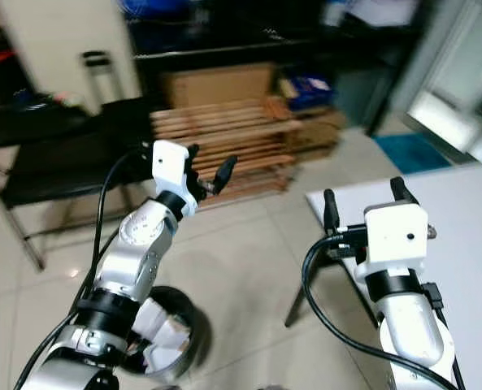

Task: Picking trash to rubbish bin

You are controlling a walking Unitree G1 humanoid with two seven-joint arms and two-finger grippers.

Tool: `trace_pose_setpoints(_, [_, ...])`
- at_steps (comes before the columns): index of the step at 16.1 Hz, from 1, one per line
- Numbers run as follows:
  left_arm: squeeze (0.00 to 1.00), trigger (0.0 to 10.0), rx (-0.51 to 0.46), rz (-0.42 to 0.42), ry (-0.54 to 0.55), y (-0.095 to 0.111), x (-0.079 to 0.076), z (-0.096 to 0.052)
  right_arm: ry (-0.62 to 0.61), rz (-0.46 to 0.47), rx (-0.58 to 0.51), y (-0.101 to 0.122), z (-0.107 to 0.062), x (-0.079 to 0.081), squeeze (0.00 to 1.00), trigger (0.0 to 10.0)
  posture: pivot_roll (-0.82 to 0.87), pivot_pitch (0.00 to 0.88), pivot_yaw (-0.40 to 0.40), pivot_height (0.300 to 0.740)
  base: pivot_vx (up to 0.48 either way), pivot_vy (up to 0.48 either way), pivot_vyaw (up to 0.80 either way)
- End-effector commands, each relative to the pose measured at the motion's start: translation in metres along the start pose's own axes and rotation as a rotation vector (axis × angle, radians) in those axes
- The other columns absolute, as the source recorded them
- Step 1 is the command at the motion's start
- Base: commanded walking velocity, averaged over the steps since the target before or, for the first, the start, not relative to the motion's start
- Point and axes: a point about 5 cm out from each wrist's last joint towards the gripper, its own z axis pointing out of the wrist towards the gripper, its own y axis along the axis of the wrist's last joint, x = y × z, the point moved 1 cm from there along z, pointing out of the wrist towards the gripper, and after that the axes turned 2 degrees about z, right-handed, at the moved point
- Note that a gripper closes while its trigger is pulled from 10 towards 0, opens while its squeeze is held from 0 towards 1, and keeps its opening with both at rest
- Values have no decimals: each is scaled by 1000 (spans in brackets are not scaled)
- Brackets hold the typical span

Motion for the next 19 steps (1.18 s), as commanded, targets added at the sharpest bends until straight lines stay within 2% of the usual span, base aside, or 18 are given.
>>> trace_pose_setpoints(1, [0, 10000, 14, -17, -42, -2, -10, 2, 14, 5, 5, 2, -1, 0, 0, 10000, 30, 76, -14, 740, 0, 0, -775])
trace_pose_setpoints(4, [0, 10000, 24, -25, -60, -4, -14, 1, 19, 18, 3, 6, -2, 5, 0, 10000, 29, 78, -15, 740, 0, 0, -775])
trace_pose_setpoints(9, [0, 10000, 24, -31, -80, -6, -18, 1, -124, 95, 1, 9, -2, -1, 0, 10000, 27, 73, -30, 740, 0, 0, -776])
trace_pose_setpoints(11, [0, 10000, 27, -31, -79, -6, -17, 2, -166, 99, 2, 8, -2, -2, 0, 10000, 21, 68, -34, 740, 0, 0, -775])
trace_pose_setpoints(15, [0, 10000, 32, -43, -92, -3, -18, 14, -243, 102, -7, 10, 2, -10, 0, 10000, 1, 56, -32, 740, 0, 0, -777])
trace_pose_setpoints(19, [0, 10000, 27, -14, -149, -4, -26, 16, -260, 106, -13, 11, 4, -11, 0, 10000, -3, 57, -30, 740, 0, 0, -780])
